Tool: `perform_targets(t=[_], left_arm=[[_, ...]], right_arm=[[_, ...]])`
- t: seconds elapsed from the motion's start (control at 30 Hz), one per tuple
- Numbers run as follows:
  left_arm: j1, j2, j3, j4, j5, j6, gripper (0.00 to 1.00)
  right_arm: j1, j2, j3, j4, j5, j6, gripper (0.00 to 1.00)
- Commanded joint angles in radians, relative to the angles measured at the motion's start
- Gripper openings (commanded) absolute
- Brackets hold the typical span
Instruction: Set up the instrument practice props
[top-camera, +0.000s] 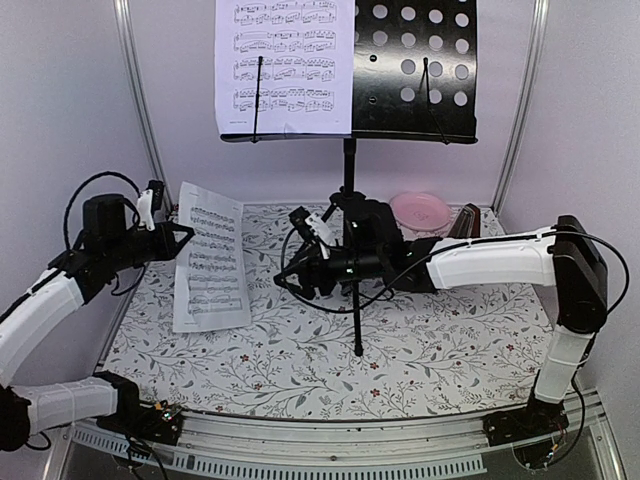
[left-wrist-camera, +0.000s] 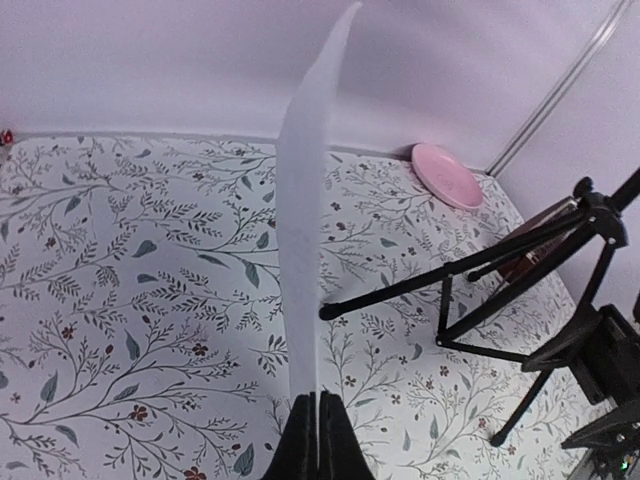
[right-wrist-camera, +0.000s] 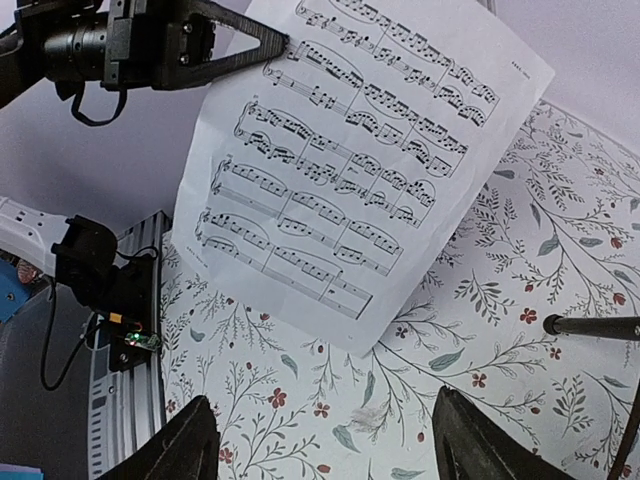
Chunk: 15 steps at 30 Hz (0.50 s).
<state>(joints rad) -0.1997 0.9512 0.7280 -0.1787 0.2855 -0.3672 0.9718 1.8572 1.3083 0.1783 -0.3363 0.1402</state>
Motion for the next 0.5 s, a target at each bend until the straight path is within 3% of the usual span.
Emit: perform_targets(t=[0.0,0.1,0.3,0.47], left_arm=[[-0.054,-0.058,0.113,-0.292,0.074,0.159,0.0],[-0.133,-0.111,0.166,-0.339,0.183,0.188,0.0],[-0.28,-0.179,0.26,-0.468,0.251,0.276,0.0],[-0.367,-0.233,0.275,-0.459,0.393,0.318,0.0]], right_arm=[[-0.005,-0.111,-0.053,0.074,-0.113,-0.017,0.76],[-0.005,-0.18,-0.089,0.083,-0.119,-0.044,0.79],[-0.01,-0.326,-0.203,0.1,-0.108,-0.085,0.82],[-0.017,-0.47,-0.291,0.108,-0.085,-0.108,0.87]])
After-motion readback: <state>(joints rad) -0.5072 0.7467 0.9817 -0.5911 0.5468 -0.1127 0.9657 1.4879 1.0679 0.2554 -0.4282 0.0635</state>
